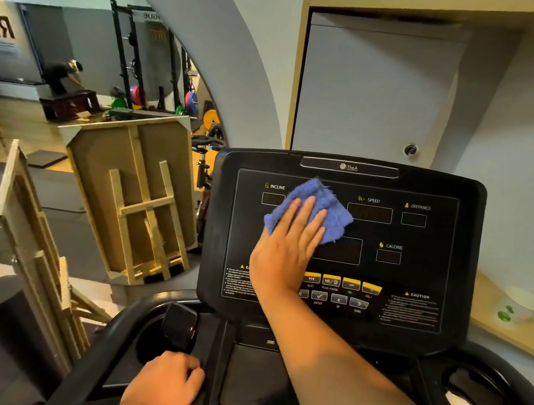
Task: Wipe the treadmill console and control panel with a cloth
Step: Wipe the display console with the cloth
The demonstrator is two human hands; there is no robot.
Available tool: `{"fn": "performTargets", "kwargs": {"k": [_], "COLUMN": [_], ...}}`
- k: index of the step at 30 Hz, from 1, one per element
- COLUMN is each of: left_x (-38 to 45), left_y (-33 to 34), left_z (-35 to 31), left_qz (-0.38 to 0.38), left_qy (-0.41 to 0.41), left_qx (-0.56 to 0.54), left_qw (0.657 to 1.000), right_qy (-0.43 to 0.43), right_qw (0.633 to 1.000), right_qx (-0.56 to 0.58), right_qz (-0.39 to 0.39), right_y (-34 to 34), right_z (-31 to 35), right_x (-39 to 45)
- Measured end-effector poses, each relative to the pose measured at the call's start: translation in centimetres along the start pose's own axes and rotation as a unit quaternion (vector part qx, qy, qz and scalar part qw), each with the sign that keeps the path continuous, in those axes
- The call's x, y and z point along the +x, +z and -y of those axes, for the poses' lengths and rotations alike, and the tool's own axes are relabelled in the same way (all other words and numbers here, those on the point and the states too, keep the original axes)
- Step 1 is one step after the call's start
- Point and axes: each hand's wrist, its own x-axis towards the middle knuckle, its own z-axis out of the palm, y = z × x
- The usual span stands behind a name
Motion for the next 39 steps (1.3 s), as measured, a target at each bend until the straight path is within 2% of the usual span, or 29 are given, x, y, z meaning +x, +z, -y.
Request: {"fn": "performTargets", "kwargs": {"k": [6,8,11,14,17,20,28,34,39], "left_x": [0.1,0.2,0.2,0.2,0.2,0.1,0.1,-0.1,-0.2], "left_y": [0.3,0.5,0.6,0.8,0.7,0.7,0.8,0.6,0.4], "left_z": [0.3,0.4,0.5,0.7,0.8,0.8,0.8,0.6,0.5], "left_qz": [-0.019,-0.019,-0.021,-0.023,-0.024,-0.023,-0.017,-0.017,-0.01], "left_qy": [0.004,0.005,0.005,0.01,0.01,0.012,0.012,0.016,0.011], "left_qx": [0.001,0.003,0.007,0.005,0.002,-0.001,-0.01,-0.003,0.002], "left_qw": [1.0,1.0,1.0,1.0,1.0,1.0,1.0,1.0,1.0], "right_qy": [-0.21,-0.296,-0.428,-0.496,-0.519,-0.51,-0.415,-0.251,-0.021], "right_qw": [0.975,0.95,0.889,0.846,0.833,0.835,0.887,0.947,0.991], "right_qx": [-0.047,-0.057,-0.084,-0.103,-0.098,-0.097,-0.132,-0.154,-0.096], "right_qz": [0.048,0.077,0.138,0.163,0.166,0.181,0.155,0.13,0.087], "right_y": [0.9,1.1,1.6,1.8,0.9,0.0,-3.6,-6.3,-7.9], "right_z": [2.5,2.5,0.9,-1.3,-2.6,-4.0,-13.0,-19.4,-22.4], "right_x": [-0.5,-1.4,-3.9,-5.1,-4.2,-3.7,-4.6,-5.2,-5.7]}}
